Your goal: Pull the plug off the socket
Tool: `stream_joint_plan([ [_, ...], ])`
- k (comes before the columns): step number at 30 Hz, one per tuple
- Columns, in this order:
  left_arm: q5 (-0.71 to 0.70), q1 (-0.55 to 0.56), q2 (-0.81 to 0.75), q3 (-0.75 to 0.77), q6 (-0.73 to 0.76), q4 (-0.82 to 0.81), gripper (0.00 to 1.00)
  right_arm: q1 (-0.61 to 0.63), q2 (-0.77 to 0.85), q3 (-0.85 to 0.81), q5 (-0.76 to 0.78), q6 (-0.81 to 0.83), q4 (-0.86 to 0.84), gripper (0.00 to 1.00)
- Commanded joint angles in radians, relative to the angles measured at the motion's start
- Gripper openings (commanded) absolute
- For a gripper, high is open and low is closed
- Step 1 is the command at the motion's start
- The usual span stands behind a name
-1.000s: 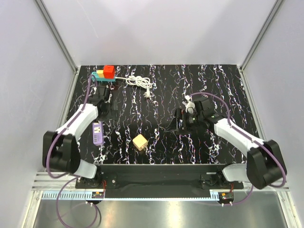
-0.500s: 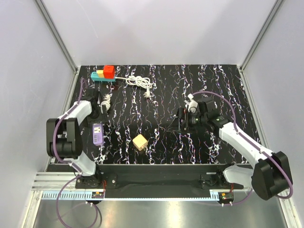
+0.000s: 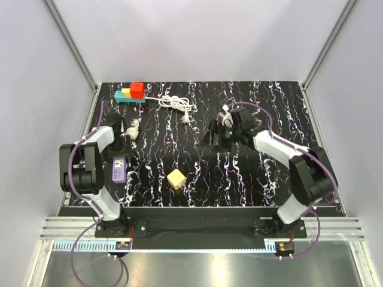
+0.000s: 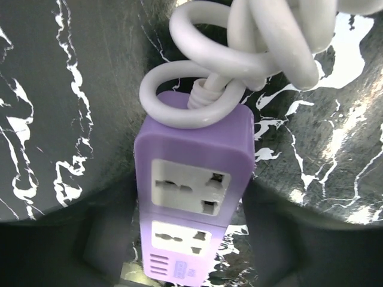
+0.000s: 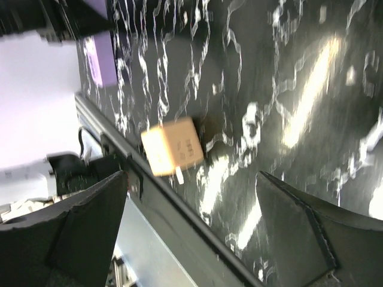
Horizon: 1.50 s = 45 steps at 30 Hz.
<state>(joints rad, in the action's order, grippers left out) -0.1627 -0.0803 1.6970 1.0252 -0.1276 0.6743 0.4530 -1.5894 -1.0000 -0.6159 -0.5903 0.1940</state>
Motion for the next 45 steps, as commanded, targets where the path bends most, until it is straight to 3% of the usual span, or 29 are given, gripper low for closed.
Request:
stream_joint_plan([
  [1,-0.014,-0.007,-0.089,-0.001,-0.018,-0.018,0.78,0.007,-0.102,-0.139,0.071,-0.006,-0.064,0.92],
  [7,0.023,-0.004,-0.313,0.03,-0.076,0.002,0.99,0.009,-0.325,-0.379,0.126,-0.039,-0.065,0.85],
  [11,0.121,0.001,-0.418,0.067,-0.136,-0.033,0.99,0.009,-0.464,-0.59,0.189,-0.028,-0.068,0.86],
  [14,0.277,0.005,-0.441,0.081,-0.194,-0.119,0.99,0.009,-0.596,-0.754,0.222,-0.016,-0.067,0.86],
  [17,0.388,0.022,-0.439,0.088,-0.245,-0.208,0.93,0.009,-0.727,-0.915,0.274,-0.011,-0.061,0.84],
  [25,0.443,0.06,-0.459,0.053,-0.289,-0.374,0.9,0.01,-1.06,-1.345,0.355,-0.016,-0.021,0.72],
  [32,0.503,0.051,-0.563,-0.079,-0.394,-0.495,0.89,0.026,-1.205,-1.505,0.43,-0.14,0.007,0.68],
  [39,0.517,0.053,-0.528,-0.1,-0.402,-0.498,0.88,0.055,-1.255,-1.516,0.55,-0.273,0.004,0.38],
  [40,0.517,0.053,-0.53,-0.103,-0.403,-0.499,0.88,0.053,-1.245,-1.49,0.565,-0.284,0.004,0.29],
  [43,0.496,0.053,-0.554,-0.1,-0.377,-0.502,0.88,0.056,-1.199,-1.424,0.608,-0.296,0.001,0.14],
  [45,0.471,0.045,-0.566,-0.096,-0.36,-0.499,0.88,0.056,-1.166,-1.385,0.61,-0.278,-0.002,0.11],
])
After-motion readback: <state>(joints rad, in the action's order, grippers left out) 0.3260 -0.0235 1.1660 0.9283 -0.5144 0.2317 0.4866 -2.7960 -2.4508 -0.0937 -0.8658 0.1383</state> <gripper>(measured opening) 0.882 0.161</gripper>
